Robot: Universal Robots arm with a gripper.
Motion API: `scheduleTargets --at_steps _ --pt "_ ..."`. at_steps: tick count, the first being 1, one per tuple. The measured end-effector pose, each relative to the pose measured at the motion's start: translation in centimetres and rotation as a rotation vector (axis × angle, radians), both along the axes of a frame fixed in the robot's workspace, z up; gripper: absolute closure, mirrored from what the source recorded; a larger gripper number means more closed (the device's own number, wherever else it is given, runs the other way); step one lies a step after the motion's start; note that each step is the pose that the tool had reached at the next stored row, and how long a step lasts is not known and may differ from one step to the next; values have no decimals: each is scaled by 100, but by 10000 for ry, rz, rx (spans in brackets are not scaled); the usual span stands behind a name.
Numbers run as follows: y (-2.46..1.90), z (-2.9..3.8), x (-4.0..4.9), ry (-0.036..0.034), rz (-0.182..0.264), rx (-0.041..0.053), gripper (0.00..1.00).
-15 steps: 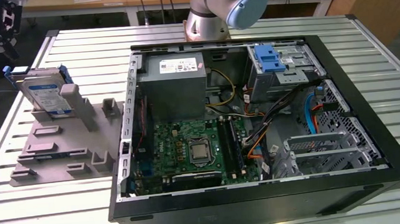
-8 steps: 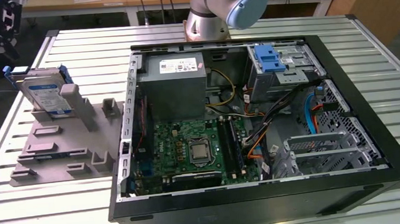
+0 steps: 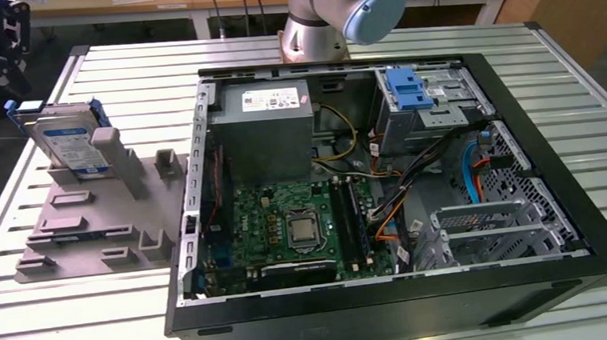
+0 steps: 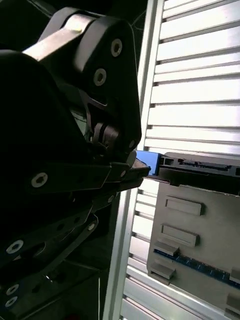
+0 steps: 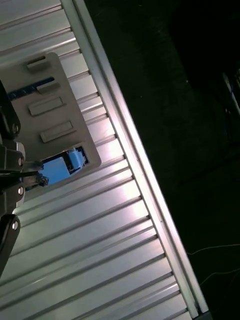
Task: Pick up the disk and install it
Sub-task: 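Pick up the disk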
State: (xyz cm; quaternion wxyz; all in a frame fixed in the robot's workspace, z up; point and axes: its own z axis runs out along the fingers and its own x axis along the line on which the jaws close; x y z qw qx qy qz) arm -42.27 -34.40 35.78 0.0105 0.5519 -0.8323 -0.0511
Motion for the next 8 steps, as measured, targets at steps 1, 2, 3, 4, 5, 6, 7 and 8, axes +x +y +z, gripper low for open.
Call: scheduleTargets --at_steps 1,2,3,4,5,6,7,8 --pt "0 -5 0 -3 182 0 89" --pt "0 -9 0 -11 350 0 83" --pt "0 -13 0 -22 509 0 77" --pt "0 -18 0 -35 672 0 71" --pt "0 -23 0 -48 840 0 71" --pt "0 -29 0 -65 1016 -1 65" --pt "0 -35 0 -89 1172 -1 59" --pt "0 -40 -1 -119 1312 -3 59"
